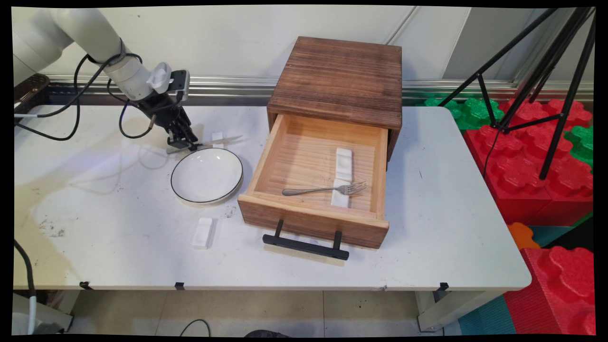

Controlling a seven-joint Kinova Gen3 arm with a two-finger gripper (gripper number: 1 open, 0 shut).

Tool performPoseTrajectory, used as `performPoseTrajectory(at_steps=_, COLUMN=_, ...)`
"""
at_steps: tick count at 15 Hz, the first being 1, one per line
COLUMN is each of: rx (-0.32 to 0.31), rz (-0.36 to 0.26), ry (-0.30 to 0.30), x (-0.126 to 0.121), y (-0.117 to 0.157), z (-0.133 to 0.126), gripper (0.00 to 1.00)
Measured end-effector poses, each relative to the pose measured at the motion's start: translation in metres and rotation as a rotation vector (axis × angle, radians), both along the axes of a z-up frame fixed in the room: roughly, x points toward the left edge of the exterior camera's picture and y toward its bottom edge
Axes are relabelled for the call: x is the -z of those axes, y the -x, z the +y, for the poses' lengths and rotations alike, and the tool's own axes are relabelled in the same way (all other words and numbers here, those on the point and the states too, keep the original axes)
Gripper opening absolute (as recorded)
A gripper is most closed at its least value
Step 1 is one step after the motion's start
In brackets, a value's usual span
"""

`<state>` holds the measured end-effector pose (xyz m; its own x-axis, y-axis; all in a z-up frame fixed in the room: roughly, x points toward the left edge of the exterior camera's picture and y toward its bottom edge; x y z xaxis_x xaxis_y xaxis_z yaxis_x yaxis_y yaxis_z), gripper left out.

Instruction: Pick up the knife from the left of the white plate, then place the picked object into the drawer

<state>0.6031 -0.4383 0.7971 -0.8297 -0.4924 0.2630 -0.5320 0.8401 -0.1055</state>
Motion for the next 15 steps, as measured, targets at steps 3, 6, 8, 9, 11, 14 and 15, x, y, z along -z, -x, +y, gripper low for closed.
performPoseTrajectory(at_steps=3, rx=0.001, rz=0.003, ry=-0.005, x=0.001, y=-0.001, z=0.000, gripper=0.00)
performPoseTrajectory(at_steps=6, rx=0.001, rz=0.005, ry=-0.009, x=0.001, y=-0.001, z=0.001, gripper=0.00)
performPoseTrajectory(at_steps=8, rx=0.001, rz=0.008, ry=-0.012, x=0.001, y=-0.001, z=0.002, gripper=0.00)
performPoseTrajectory(at_steps=9, rx=0.001, rz=0.009, ry=-0.013, x=0.001, y=-0.001, z=0.002, gripper=0.00)
performPoseTrajectory(at_steps=11, rx=0.005, rz=0.011, ry=-0.010, x=-0.002, y=-0.001, z=0.003, gripper=0.00)
performPoseTrajectory(at_steps=14, rx=0.011, rz=0.017, ry=0.003, x=-0.010, y=0.001, z=0.004, gripper=0.00)
performPoseTrajectory(at_steps=15, rx=0.011, rz=0.021, ry=0.010, x=-0.014, y=0.002, z=0.005, gripper=0.00)
